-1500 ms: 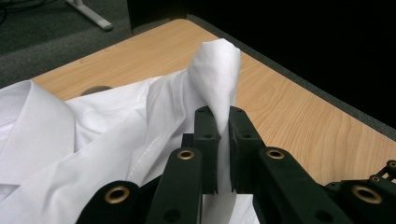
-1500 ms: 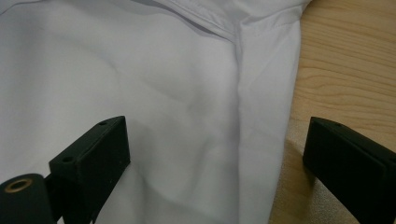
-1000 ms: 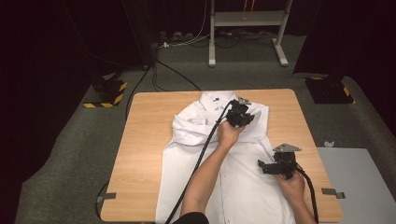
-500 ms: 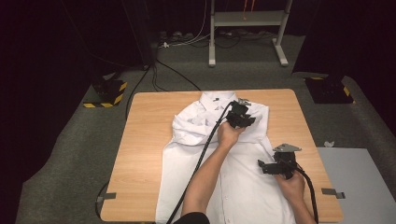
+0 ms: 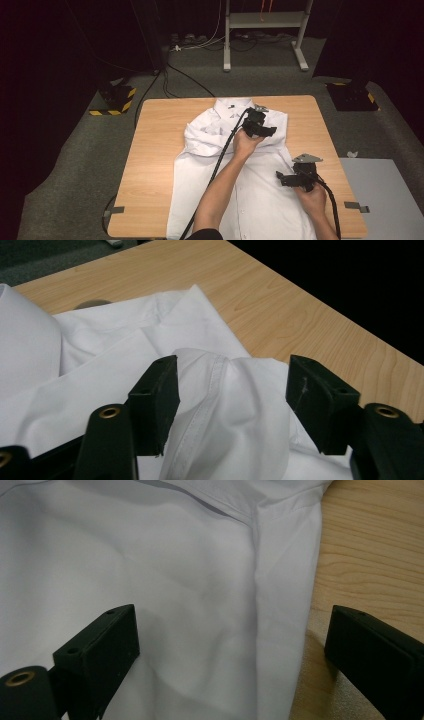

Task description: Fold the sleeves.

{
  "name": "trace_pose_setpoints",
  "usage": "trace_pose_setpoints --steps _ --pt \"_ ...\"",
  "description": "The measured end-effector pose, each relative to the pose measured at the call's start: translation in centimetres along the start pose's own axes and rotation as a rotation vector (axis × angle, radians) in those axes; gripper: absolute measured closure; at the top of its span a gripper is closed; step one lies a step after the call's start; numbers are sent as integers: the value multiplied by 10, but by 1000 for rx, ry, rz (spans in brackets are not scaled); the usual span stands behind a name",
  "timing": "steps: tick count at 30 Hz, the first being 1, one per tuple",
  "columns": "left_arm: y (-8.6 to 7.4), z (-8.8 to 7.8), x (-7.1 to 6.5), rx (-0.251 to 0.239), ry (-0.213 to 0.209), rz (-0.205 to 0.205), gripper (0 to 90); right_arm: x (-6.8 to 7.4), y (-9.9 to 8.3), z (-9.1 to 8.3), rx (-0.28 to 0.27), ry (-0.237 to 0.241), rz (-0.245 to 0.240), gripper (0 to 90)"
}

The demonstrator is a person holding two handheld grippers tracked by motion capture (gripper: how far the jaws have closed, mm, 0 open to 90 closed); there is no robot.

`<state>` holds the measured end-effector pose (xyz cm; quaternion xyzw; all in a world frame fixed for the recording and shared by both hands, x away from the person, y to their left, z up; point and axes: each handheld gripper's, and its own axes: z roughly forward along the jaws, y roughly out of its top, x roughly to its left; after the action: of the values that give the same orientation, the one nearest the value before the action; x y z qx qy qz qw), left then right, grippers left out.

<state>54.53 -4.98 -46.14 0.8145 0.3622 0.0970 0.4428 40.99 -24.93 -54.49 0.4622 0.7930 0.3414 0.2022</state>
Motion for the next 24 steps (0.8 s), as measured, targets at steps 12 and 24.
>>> trace_pose_setpoints --steps 12,24 --pt "2 -7 -1 -11 9 6 215 0 0 0 0 1 1 70" --pt "4 -19 0 -42 27 1 124 0 0 0 0 0 -1 70"
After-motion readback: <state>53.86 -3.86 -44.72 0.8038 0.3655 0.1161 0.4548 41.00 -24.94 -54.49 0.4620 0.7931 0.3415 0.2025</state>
